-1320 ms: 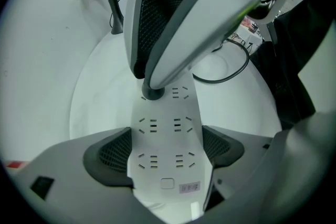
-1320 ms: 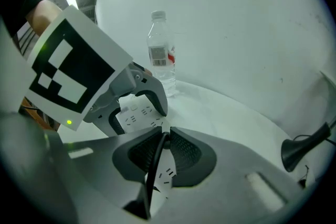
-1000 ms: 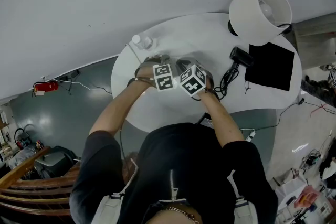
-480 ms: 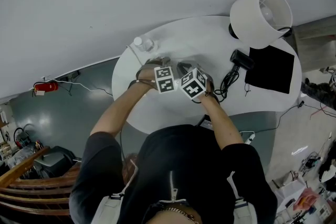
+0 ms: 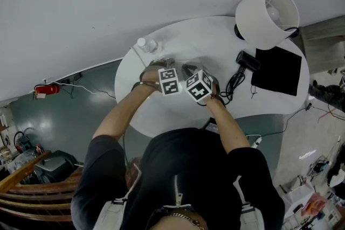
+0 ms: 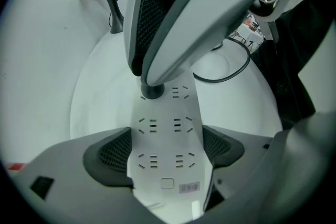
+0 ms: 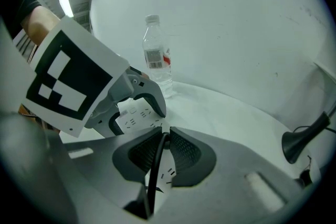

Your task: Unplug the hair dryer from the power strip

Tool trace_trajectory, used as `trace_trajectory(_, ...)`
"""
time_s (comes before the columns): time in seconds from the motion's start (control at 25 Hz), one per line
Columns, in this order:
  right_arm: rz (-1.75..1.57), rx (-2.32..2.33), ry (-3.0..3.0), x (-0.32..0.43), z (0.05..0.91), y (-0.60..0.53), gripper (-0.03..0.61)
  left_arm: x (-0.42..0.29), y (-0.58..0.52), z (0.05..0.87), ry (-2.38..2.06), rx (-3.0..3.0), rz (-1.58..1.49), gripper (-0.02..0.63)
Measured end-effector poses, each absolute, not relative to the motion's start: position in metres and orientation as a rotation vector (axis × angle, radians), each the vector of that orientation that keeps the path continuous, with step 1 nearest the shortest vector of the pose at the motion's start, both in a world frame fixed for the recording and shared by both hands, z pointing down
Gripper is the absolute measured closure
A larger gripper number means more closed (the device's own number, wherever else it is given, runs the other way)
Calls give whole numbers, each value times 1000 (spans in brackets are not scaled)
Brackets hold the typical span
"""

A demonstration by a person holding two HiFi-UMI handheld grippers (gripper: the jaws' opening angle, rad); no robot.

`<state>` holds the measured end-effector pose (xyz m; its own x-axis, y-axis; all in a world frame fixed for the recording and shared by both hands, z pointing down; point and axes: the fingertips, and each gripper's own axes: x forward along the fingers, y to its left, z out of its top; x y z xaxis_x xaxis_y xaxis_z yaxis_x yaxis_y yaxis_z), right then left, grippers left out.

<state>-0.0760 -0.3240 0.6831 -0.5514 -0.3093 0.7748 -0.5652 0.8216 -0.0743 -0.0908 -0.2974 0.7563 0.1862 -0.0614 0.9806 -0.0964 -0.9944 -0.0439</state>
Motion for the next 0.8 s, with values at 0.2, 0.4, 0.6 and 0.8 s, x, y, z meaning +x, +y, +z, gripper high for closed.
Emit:
trace_trajectory(0.2, 413, 636, -2192, -75, 683, -324, 531, -90, -298, 757, -158, 2397, 1984, 212)
trace_trajectory(0.4, 426, 642, -2196, -74, 683, -325, 531, -91, -298, 758, -160, 2394, 1991, 212)
trace_trajectory(0.6, 419, 656, -2199, -73, 683, -324, 531, -89, -298, 758, -159, 2395, 1992, 212)
trace_trajectory(0.8, 423, 659, -2195, -71, 683, -322, 531, -90, -297, 757, -158, 2394, 2000, 212)
